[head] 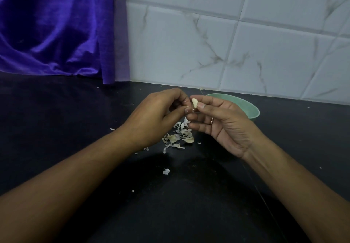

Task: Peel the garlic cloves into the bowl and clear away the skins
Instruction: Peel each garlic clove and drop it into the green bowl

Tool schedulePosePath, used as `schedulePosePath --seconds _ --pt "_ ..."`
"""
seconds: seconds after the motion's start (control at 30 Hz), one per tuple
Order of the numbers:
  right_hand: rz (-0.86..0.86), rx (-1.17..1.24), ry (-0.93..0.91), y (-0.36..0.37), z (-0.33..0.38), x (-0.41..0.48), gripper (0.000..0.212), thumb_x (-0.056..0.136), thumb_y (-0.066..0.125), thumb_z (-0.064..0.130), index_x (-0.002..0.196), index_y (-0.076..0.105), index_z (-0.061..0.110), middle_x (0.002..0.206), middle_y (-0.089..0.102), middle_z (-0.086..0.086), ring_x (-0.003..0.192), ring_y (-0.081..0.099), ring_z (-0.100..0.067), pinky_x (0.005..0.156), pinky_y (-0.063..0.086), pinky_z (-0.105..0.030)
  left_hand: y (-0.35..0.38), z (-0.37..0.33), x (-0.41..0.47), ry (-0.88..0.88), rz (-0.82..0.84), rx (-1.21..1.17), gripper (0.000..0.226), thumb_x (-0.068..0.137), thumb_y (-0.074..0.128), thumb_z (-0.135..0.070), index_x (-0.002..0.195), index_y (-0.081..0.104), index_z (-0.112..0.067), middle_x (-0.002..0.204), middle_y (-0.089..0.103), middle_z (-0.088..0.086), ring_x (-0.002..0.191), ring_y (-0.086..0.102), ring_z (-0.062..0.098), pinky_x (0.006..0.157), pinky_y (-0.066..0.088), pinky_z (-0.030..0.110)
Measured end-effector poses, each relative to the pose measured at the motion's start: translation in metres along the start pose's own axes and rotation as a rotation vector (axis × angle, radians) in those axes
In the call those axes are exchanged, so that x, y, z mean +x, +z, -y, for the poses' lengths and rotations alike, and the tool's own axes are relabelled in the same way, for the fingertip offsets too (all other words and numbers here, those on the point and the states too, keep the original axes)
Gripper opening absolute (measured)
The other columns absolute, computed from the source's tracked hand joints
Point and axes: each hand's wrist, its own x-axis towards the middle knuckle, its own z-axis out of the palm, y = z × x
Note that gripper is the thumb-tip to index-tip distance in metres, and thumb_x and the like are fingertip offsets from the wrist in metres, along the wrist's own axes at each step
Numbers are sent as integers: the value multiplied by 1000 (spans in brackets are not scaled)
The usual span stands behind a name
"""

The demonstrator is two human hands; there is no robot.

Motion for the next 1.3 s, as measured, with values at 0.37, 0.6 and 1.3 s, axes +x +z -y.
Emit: schedulePosePath --seconds 0.37,0.6,1.3 --pt "-98 -105 -203 -5 11 -4 14 88 67 1 102 65 3 99 75 -15 80 74 -27 64 63 -33 -4 1 2 -205 -80 -192 19 84 85 -12 83 71 -24 77 72 -7 67 66 9 61 53 24" --pt "-247 -271 -382 -15 16 -3 16 93 67 -3 107 67 4 95 75 -19 76 73 -28 63 61 -32 -4 0 2 -221 -111 -139 15 89 81 -13 86 74 -27 76 74 -9 68 66 5 58 49 15" --pt "-507 -870 -472 -67 21 11 8 89 79 11 95 81 15 83 77 4 77 70 -4 71 50 -13 -3 1 1 -226 -105 -84 6 92 77 -22 94 77 -28 77 72 -9 68 66 6 58 47 15"
